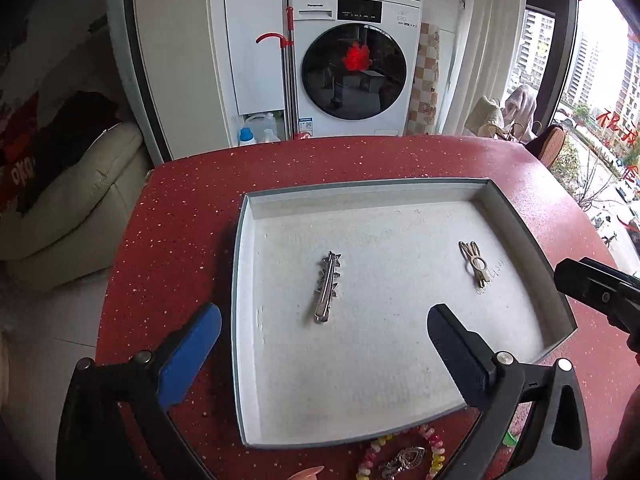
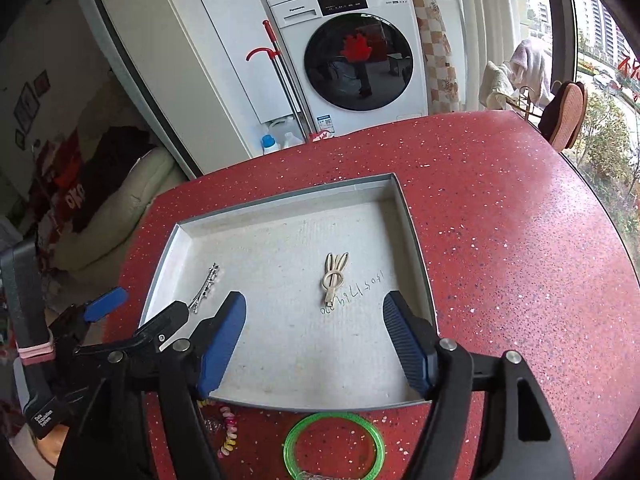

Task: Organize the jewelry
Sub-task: 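Withdraw both tools from the tray toward the remaining jewelry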

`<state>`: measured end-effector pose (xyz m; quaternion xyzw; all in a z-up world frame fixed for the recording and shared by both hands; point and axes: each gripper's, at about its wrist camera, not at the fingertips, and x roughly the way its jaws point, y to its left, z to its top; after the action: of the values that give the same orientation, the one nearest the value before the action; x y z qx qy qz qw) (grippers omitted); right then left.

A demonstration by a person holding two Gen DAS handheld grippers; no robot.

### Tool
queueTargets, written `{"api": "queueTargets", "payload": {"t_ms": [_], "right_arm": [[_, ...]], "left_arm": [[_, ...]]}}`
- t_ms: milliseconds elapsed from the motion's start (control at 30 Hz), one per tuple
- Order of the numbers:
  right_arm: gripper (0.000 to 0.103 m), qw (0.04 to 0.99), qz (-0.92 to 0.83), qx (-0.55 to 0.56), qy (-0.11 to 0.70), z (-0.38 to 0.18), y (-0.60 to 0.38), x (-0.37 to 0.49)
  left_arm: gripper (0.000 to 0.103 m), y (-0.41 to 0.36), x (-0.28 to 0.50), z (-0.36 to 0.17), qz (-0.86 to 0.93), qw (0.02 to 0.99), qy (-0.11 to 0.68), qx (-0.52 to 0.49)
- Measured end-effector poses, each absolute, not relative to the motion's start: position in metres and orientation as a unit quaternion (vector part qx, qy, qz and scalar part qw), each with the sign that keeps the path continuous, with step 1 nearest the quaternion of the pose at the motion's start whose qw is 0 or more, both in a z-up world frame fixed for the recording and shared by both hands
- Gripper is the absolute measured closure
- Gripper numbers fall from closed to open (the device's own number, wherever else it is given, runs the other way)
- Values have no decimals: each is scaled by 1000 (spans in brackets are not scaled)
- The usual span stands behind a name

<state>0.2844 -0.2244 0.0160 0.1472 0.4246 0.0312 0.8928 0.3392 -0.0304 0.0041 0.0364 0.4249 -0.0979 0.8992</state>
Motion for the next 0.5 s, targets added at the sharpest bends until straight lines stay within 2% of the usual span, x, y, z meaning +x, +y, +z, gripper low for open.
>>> {"api": "queueTargets", "payload": {"t_ms": [67,267,500], "right_arm": [[20,892,34,153,423,20,-225,273],[20,893,39,157,420,22,-223,230],[20,878,44,167,445,0,-218,173]], "left_arm": [[0,-23,323,10,-97,902,420,35],[0,0,267,15,-104,904,414,28],[0,13,204,-5,-121,890,439,25]]}}
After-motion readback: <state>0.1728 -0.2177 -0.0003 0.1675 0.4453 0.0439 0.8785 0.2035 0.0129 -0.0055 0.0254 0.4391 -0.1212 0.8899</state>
